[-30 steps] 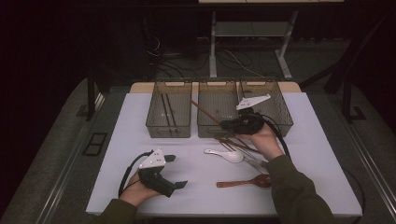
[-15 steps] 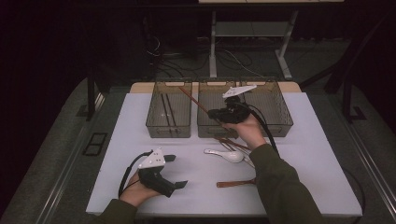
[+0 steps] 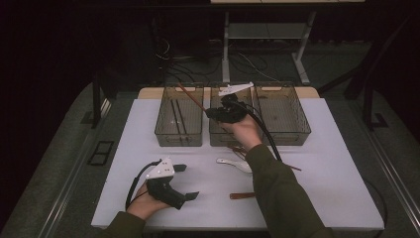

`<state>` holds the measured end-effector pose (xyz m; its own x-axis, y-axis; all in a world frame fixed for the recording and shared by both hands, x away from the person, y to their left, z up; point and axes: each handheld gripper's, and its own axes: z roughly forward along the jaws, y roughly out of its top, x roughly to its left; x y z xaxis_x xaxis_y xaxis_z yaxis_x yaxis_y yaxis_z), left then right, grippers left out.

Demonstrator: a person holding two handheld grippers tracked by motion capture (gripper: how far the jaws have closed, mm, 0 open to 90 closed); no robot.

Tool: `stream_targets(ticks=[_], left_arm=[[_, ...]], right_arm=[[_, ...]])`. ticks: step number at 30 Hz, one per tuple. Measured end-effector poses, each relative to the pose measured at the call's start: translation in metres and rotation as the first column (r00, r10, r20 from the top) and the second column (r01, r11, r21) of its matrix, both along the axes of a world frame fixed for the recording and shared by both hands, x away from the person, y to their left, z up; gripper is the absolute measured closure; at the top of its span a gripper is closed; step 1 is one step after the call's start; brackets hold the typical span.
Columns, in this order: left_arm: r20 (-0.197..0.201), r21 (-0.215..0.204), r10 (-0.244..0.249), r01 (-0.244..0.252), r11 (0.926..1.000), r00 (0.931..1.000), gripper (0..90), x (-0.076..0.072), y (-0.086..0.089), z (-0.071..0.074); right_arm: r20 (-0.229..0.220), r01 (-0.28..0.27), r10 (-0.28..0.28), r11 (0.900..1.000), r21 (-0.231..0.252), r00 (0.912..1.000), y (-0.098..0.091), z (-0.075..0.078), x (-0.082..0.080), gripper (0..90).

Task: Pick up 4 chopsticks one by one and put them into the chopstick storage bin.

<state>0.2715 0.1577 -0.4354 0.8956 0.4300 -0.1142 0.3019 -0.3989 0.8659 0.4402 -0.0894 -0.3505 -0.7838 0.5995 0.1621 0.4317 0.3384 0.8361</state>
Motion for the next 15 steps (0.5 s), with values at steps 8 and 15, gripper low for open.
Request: stream_targets(ticks=[8, 15], left_arm=[[-0.007, -0.006, 0.007, -0.007, 1.0000, 1.0000, 0.0, 0.000, 0.000, 0.000], [-0.008, -0.008, 0.009, -0.009, 0.9999, 0.9999, 0.0, -0.001, 0.001, 0.000]], right_arm=[[0.016, -0.013, 0.013, 0.9999, 0.005, 0.9998, 0.029, 0.005, 0.009, 84.4], [0.027, -0.019, 0.019, 0.9998, 0.010, 0.9995, 0.054, 0.010, 0.018, 84.4]])
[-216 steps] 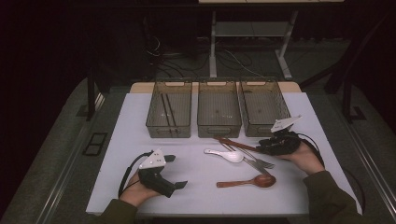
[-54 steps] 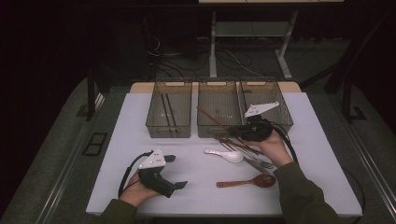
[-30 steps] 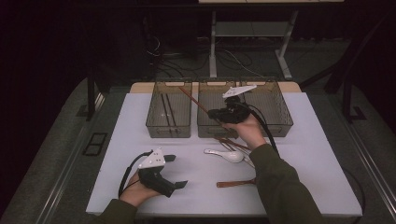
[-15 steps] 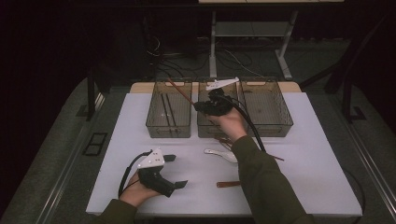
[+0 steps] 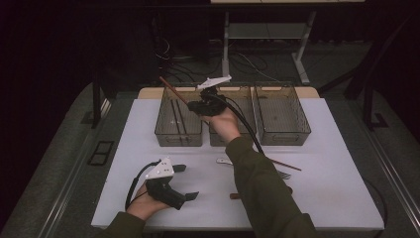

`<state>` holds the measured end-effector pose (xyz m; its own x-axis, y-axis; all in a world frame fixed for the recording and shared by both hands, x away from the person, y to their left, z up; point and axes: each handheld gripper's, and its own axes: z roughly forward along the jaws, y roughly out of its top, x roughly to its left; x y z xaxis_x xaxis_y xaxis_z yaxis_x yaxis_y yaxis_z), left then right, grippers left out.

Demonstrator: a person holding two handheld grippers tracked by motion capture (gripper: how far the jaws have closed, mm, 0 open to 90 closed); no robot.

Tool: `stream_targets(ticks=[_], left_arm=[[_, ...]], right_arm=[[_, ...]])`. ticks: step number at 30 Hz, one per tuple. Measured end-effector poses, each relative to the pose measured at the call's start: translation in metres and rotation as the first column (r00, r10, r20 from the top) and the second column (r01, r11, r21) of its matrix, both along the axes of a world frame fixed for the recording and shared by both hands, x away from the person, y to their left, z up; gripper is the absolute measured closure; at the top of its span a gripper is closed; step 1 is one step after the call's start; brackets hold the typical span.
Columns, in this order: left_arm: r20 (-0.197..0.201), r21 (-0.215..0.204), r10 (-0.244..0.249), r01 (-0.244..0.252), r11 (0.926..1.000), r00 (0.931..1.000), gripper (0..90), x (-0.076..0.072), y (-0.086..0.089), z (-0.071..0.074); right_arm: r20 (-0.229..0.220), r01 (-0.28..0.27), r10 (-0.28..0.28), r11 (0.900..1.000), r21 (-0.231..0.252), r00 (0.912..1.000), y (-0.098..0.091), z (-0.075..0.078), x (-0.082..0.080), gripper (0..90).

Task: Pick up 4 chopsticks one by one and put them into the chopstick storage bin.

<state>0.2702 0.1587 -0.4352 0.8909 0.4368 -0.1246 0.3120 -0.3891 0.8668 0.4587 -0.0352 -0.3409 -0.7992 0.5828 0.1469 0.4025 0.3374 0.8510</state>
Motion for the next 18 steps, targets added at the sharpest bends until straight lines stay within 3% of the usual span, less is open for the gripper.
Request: stream_targets(ticks=[18], left_arm=[[-0.001, -0.012, -0.007, 0.007, 0.9999, 1.0000, 0.0, -0.001, 0.000, 0.001]], right_arm=[[-0.022, 0.003, -0.003, 0.9999, -0.011, 0.9997, 0.047, -0.017, 0.024, 84.4]])
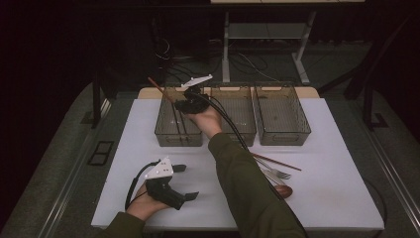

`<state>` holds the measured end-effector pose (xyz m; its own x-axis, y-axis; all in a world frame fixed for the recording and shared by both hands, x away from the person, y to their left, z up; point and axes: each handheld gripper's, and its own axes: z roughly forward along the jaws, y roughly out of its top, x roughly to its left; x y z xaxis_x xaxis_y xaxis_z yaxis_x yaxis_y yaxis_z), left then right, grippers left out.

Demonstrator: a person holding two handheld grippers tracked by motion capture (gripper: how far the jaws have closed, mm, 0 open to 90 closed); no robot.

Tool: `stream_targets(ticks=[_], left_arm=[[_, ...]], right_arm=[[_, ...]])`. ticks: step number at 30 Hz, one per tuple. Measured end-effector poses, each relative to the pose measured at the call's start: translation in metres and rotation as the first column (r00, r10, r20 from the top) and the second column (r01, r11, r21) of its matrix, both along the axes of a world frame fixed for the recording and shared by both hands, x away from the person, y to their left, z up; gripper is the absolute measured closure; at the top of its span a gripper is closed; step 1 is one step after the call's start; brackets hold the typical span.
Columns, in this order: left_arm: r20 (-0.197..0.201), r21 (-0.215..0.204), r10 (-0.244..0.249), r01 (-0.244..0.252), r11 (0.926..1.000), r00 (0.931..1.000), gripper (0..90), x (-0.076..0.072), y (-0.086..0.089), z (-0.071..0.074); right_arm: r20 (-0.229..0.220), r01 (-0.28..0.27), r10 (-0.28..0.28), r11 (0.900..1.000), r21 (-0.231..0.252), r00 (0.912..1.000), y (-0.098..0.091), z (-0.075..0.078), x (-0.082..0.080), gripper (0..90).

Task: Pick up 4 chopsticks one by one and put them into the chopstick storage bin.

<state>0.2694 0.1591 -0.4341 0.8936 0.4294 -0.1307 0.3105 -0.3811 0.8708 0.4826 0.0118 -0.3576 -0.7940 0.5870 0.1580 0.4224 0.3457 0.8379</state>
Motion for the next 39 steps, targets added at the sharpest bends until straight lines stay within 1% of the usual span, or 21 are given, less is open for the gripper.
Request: stream_targets(ticks=[2, 6, 10, 12, 13, 15, 17, 19, 22, 23, 24, 25, 26, 29, 31, 35, 37, 39], left_arm=[[0.001, -0.003, -0.001, 0.001, 1.0000, 1.0000, 0.0, 0.000, 0.000, 0.000], [-0.001, -0.005, -0.002, 0.002, 1.0000, 1.0000, 0.0, 0.000, 0.000, 0.000], [0.002, -0.007, -0.008, 0.008, 0.9999, 1.0000, 0.0, 0.000, 0.000, 0.001], [0.002, -0.008, -0.009, 0.009, 0.9999, 1.0000, 0.0, 0.000, 0.000, 0.000], [0.003, -0.008, -0.010, 0.010, 0.9999, 0.9999, 0.0, 0.000, 0.001, 0.000], [0.003, -0.008, -0.011, 0.011, 0.9999, 0.9999, 0.0, 0.000, 0.000, 0.001], [0.004, -0.010, -0.011, 0.011, 0.9999, 0.9999, 0.0, 0.000, 0.000, 0.001], [0.004, -0.007, -0.012, 0.012, 0.9999, 0.9999, 0.0, 0.000, 0.000, 0.001], [0.003, -0.004, -0.012, 0.012, 0.9999, 0.9999, 0.0, 0.001, 0.000, 0.000], [0.003, -0.004, -0.013, 0.013, 0.9999, 0.9999, 0.0, 0.001, 0.000, 0.000], [0.003, -0.004, -0.013, 0.013, 0.9999, 0.9999, 0.0, 0.001, 0.000, 0.000], [0.004, -0.003, -0.014, 0.014, 0.9999, 0.9999, 0.0, 0.000, 0.000, 0.001], [0.004, -0.003, -0.013, 0.013, 0.9999, 0.9999, 0.0, 0.000, 0.000, 0.001], [0.004, -0.005, -0.011, 0.012, 0.9999, 0.9999, 0.0, 0.000, 0.000, 0.001], [0.005, -0.004, -0.013, 0.013, 0.9999, 0.9999, 0.0, 0.000, 0.000, 0.001], [0.006, -0.002, -0.013, 0.013, 0.9999, 0.9999, 0.0, 0.000, 0.000, 0.001], [0.005, -0.001, -0.014, 0.014, 0.9999, 0.9999, 0.0, 0.000, 0.000, 0.001], [0.006, -0.001, -0.013, 0.013, 0.9999, 0.9999, 0.0, 0.000, 0.000, 0.001]], right_arm=[[-0.006, 0.001, -0.001, 1.0000, -0.009, 1.0000, 0.003, -0.005, 0.003, 84.4], [-0.031, 0.013, -0.013, 0.9998, -0.014, 0.9994, 0.008, -0.015, 0.008, 84.4], [-0.044, 0.016, -0.017, 0.9995, -0.028, 0.9989, 0.013, -0.020, 0.012, 84.4], [-0.049, 0.019, -0.020, 0.9996, -0.021, 0.9986, 0.015, -0.022, 0.013, 84.4], [-0.050, 0.022, -0.023, 0.9994, -0.026, 0.9985, 0.017, -0.023, 0.013, 84.4], [-0.054, 0.031, -0.034, 0.9979, -0.057, 0.9980, 0.020, -0.025, 0.012, 84.5], [-0.056, 0.031, -0.035, 0.9969, -0.072, 0.9978, 0.021, -0.028, 0.013, 84.4], [-0.067, 0.037, -0.042, 0.9966, -0.074, 0.9969, 0.022, -0.029, 0.013, 84.4], [-0.066, 0.033, -0.039, 0.9956, -0.088, 0.9970, 0.023, -0.029, 0.013, 83.7], [-0.076, 0.029, -0.036, 0.9953, -0.092, 0.9965, 0.024, -0.030, 0.014, 81.3], [-0.088, 0.025, -0.034, 0.9947, -0.099, 0.9955, 0.024, -0.030, 0.014, 73.4], [-0.088, 0.030, -0.040, 0.9941, -0.105, 0.9953, 0.025, -0.030, 0.014, 69.4], [-0.086, 0.033, -0.042, 0.9933, -0.110, 0.9954, 0.024, -0.030, 0.014, 69.1], [-0.090, 0.033, -0.043, 0.9933, -0.111, 0.9951, 0.023, -0.029, 0.014, 63.0], [-0.078, 0.035, -0.046, 0.9915, -0.126, 0.9959, 0.023, -0.028, 0.013, 63.2], [-0.074, 0.024, -0.034, 0.9909, -0.132, 0.9967, 0.022, -0.024, 0.010, 57.8], [-0.077, 0.006, -0.017, 0.9912, -0.132, 0.9969, 0.021, -0.021, 0.009, 54.1], [-0.079, -0.002, -0.010, 0.9888, -0.149, 0.9968, 0.017, -0.018, 0.006, 52.6]])
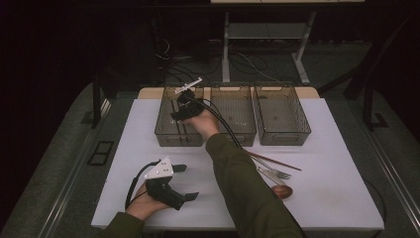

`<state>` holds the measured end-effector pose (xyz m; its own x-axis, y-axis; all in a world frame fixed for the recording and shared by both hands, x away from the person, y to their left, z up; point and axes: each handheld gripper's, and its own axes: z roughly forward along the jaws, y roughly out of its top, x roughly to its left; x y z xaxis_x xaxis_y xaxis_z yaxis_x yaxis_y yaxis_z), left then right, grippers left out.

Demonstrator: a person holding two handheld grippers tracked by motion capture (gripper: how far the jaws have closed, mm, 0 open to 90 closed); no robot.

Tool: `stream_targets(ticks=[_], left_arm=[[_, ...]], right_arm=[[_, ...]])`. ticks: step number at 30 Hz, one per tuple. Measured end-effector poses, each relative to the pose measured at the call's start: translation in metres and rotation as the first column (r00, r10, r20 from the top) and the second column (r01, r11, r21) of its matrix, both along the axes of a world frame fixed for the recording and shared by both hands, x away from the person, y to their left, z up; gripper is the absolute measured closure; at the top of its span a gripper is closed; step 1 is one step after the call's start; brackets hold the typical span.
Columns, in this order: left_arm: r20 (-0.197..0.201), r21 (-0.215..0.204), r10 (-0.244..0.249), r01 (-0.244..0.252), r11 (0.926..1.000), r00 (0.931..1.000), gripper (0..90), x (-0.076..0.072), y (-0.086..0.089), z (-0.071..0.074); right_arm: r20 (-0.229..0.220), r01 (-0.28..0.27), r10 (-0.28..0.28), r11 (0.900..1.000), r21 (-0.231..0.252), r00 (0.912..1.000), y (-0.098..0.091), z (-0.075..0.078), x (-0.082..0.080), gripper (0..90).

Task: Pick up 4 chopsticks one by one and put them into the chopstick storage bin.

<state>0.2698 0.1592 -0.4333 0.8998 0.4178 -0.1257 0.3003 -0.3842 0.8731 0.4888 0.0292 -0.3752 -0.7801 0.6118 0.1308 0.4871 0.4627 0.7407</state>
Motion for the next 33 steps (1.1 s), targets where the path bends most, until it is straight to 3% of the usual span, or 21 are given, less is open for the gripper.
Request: stream_targets(ticks=[8, 18, 33], left_arm=[[0.002, 0.003, 0.004, -0.004, 1.0000, 1.0000, 0.0, 0.001, 0.000, 0.000], [-0.003, 0.000, 0.008, -0.008, 1.0000, 1.0000, 0.0, 0.000, -0.001, -0.001], [-0.016, 0.021, 0.007, -0.007, 0.9997, 0.9998, 0.0, 0.001, -0.001, -0.003]], right_arm=[[0.014, -0.026, 0.025, 0.9988, 0.041, 0.9996, -0.029, 0.015, -0.011, 49.4], [0.036, -0.067, 0.065, 0.9956, 0.065, 0.9973, -0.080, 0.031, -0.034, 46.6], [0.063, -0.121, 0.116, 0.9881, 0.095, 0.9913, -0.154, 0.030, -0.068, 43.5]])
